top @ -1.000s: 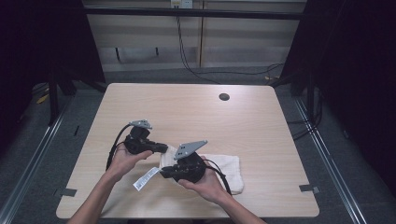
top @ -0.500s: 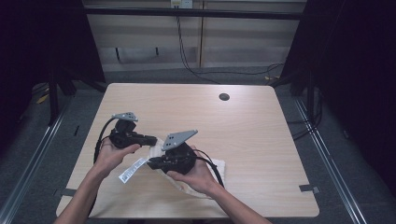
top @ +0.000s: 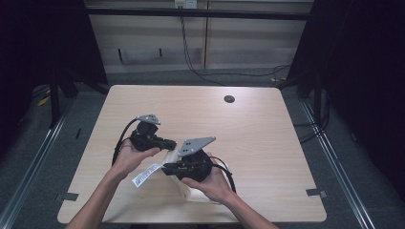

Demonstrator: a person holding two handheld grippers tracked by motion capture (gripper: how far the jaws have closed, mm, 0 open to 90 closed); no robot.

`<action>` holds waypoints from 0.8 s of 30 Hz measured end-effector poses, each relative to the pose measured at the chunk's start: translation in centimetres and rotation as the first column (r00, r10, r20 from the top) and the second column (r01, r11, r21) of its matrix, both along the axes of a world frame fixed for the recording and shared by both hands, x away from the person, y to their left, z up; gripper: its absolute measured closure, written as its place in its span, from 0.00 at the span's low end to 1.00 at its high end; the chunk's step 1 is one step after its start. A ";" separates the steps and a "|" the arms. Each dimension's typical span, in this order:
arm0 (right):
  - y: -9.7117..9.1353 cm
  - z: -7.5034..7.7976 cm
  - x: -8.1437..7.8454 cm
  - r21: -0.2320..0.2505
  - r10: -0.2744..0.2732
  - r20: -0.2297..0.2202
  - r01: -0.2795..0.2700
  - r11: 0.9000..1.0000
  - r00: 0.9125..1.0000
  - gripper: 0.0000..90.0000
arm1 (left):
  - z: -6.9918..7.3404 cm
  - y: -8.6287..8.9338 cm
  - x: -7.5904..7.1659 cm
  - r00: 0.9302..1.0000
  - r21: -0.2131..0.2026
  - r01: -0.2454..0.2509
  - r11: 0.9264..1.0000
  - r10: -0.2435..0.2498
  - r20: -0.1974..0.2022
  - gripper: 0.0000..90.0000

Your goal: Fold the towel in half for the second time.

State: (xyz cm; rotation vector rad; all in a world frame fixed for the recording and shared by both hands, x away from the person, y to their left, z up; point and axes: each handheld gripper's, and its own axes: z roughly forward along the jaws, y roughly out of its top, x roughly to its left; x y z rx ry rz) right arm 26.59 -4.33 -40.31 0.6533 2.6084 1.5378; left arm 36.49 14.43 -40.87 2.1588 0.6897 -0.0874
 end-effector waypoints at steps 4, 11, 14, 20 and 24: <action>-1.3 -0.5 -0.5 0.009 -0.029 -0.007 0.029 1.000 1.000 0.93 | -0.3 -1.4 -0.2 1.000 0.007 0.014 1.000 -0.013 -0.006 0.95; -3.6 -1.2 -1.4 0.018 -0.075 -0.038 0.076 0.997 0.996 0.93 | -1.2 -3.2 -0.3 0.999 0.017 0.042 0.999 -0.041 -0.020 0.95; -4.4 -1.4 -1.6 0.025 -0.090 -0.041 0.091 0.995 0.995 0.93 | -1.5 -3.9 -0.3 0.999 0.015 0.048 0.999 -0.048 -0.023 0.95; -5.8 -2.3 -2.0 0.035 -0.118 -0.067 0.121 0.992 0.991 0.93 | -1.8 -5.1 -0.1 0.997 0.027 0.064 0.998 -0.063 -0.032 0.95; -6.8 -2.5 -2.1 0.037 -0.140 -0.072 0.143 0.989 0.988 0.93 | -2.2 -6.0 0.0 0.997 0.014 0.071 0.997 -0.071 -0.036 0.95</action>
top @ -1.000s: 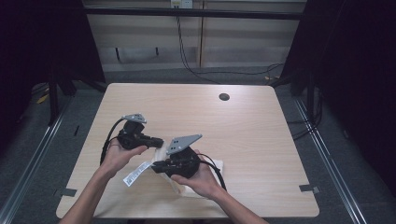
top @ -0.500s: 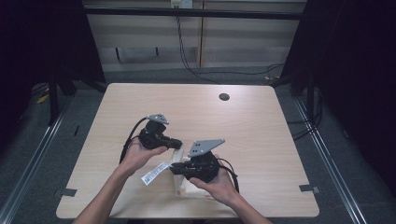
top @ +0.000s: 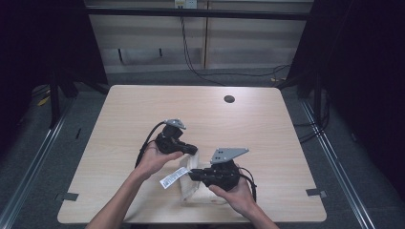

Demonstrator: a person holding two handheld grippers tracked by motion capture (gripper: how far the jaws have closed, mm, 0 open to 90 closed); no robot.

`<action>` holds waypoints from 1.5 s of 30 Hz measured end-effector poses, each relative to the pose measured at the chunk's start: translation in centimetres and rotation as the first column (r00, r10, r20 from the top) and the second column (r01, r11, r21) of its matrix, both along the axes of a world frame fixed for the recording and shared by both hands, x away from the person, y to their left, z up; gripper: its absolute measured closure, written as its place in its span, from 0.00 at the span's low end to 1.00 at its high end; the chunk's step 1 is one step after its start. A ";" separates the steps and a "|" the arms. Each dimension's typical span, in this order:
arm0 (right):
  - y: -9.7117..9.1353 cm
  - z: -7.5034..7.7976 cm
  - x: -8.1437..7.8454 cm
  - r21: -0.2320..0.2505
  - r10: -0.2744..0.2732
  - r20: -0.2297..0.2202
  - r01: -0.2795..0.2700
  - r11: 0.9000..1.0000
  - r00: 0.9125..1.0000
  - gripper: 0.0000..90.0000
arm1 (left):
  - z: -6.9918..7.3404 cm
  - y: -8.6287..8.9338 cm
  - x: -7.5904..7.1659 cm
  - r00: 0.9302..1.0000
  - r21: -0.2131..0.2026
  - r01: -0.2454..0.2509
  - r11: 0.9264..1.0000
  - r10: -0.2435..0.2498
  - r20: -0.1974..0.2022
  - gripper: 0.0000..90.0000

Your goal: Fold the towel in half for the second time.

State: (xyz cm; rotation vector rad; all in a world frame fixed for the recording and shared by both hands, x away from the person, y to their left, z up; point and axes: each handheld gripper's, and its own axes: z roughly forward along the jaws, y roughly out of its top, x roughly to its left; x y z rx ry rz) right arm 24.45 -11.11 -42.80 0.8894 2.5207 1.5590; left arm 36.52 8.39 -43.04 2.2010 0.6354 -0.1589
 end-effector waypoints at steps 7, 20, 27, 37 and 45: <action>-1.8 -1.1 -0.4 -0.008 -0.033 -0.035 0.032 0.999 0.999 0.93 | -2.0 -2.1 -0.1 1.000 0.006 0.015 1.000 -0.015 -0.025 0.95; -4.0 -3.8 -1.6 -0.087 -0.083 -0.055 0.078 0.993 0.995 0.91 | -3.8 -5.2 -0.2 0.998 0.039 0.043 0.998 -0.041 -0.050 0.95; -4.6 -4.6 -2.5 -0.154 -0.110 -0.032 0.104 0.983 0.993 0.89 | -5.1 -6.3 -0.3 0.995 0.024 0.061 0.998 -0.059 -0.079 0.94; -6.5 -5.2 -4.0 -0.205 -0.179 -0.044 0.167 0.964 0.983 0.75 | -5.4 -6.7 -0.5 0.994 -0.041 0.076 0.996 -0.079 -0.080 0.84; -7.6 -5.0 -3.9 -0.198 -0.235 -0.038 0.223 0.954 0.971 0.59 | -4.6 -6.2 -0.5 0.998 -0.050 0.049 0.998 -0.051 -0.046 0.69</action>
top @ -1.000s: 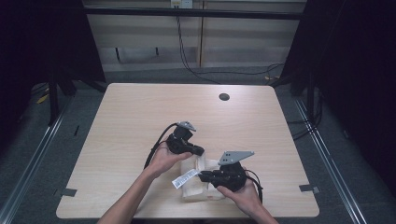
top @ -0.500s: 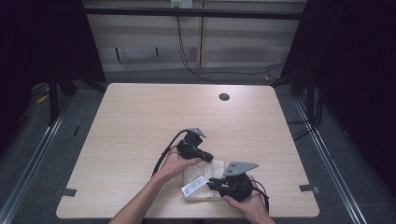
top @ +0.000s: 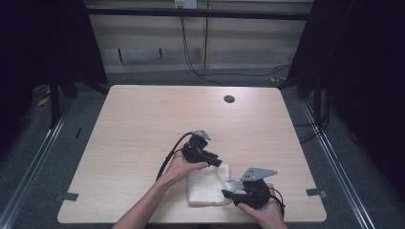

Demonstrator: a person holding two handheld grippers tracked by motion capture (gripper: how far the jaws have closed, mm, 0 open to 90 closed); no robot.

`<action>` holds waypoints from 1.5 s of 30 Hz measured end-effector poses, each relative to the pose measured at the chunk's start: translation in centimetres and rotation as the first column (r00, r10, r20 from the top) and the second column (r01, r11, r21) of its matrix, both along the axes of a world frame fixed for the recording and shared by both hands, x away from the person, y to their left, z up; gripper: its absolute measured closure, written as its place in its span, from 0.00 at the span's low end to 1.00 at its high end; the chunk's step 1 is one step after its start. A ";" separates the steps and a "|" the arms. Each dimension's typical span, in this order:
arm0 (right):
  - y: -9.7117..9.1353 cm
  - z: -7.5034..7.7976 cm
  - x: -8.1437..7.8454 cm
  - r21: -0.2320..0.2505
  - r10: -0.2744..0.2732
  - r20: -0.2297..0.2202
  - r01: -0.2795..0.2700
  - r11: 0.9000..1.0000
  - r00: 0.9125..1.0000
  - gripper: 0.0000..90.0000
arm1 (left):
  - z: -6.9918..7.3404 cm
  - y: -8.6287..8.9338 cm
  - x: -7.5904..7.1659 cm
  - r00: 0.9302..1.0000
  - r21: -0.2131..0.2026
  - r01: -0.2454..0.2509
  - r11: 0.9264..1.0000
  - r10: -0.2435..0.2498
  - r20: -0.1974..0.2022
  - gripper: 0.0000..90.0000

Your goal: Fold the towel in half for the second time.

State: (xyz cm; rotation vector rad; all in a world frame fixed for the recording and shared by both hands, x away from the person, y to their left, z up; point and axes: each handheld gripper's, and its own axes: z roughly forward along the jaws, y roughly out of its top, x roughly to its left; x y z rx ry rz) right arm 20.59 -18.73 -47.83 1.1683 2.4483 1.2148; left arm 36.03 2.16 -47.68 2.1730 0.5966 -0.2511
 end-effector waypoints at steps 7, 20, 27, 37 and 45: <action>-1.3 0.2 0.8 0.001 -0.047 0.013 0.047 0.999 0.999 0.54 | 0.8 1.4 0.3 0.999 -0.010 -0.035 0.999 0.035 0.022 0.58; -3.7 2.0 2.3 0.036 -0.112 0.066 0.110 0.993 0.991 0.60 | 2.7 4.3 -0.7 0.988 0.048 -0.098 0.994 0.091 0.122 0.48; -4.8 2.7 2.7 0.052 -0.129 0.072 0.125 0.991 0.989 0.58 | 3.8 6.9 -2.1 0.978 0.058 -0.105 0.993 0.093 0.186 0.40; -6.4 4.8 2.5 0.061 -0.099 0.114 0.093 0.994 0.989 0.51 | 4.8 11.3 -3.7 0.966 0.055 -0.165 0.985 0.150 0.212 0.29; -9.1 4.3 1.9 0.071 -0.192 0.117 0.184 0.980 0.974 0.48 | 4.0 15.0 -5.2 0.956 0.078 -0.217 0.973 0.195 0.219 0.32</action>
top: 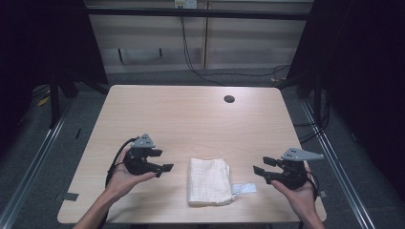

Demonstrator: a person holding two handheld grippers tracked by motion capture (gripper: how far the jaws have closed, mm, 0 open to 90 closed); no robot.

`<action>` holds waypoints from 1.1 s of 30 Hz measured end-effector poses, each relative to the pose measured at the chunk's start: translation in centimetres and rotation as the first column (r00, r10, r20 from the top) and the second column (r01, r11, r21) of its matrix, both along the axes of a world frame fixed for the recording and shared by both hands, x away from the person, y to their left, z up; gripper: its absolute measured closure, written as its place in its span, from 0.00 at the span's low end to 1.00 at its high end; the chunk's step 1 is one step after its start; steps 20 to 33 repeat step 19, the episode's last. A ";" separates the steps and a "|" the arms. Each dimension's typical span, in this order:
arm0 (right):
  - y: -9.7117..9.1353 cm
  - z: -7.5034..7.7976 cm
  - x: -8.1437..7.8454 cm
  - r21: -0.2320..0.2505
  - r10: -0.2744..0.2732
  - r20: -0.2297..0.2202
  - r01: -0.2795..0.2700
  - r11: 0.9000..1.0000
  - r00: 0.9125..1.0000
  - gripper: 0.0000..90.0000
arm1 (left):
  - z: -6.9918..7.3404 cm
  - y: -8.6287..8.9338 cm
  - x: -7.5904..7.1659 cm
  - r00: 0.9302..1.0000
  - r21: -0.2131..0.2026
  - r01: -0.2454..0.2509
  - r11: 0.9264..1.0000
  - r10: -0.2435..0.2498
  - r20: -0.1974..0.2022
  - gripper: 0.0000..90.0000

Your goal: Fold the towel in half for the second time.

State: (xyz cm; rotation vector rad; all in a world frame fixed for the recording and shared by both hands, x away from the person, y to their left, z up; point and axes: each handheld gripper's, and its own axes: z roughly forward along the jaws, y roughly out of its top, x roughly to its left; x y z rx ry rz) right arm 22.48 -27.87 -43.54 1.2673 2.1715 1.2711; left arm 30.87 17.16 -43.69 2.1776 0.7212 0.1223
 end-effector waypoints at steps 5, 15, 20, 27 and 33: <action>-1.3 -0.9 -0.1 0.005 -0.045 -0.011 0.045 0.999 0.999 0.45 | -1.6 2.3 -1.3 0.998 0.040 -0.062 0.997 0.063 -0.021 0.31; -2.5 -2.3 -0.4 0.016 -0.116 -0.008 0.116 0.993 0.993 0.42 | -3.5 5.7 -2.6 0.982 -0.027 -0.188 0.982 0.187 -0.036 0.28; -2.6 -2.8 -0.4 0.011 -0.119 -0.010 0.119 0.993 0.993 0.41 | -3.6 5.5 -2.5 0.982 -0.027 -0.184 0.982 0.183 -0.034 0.28; -2.6 -2.8 -0.4 0.011 -0.119 -0.010 0.119 0.993 0.993 0.41 | -3.6 5.5 -2.5 0.982 -0.027 -0.184 0.982 0.183 -0.034 0.28; -2.6 -2.8 -0.4 0.011 -0.119 -0.010 0.119 0.993 0.993 0.41 | -3.6 5.5 -2.5 0.982 -0.027 -0.184 0.982 0.183 -0.034 0.28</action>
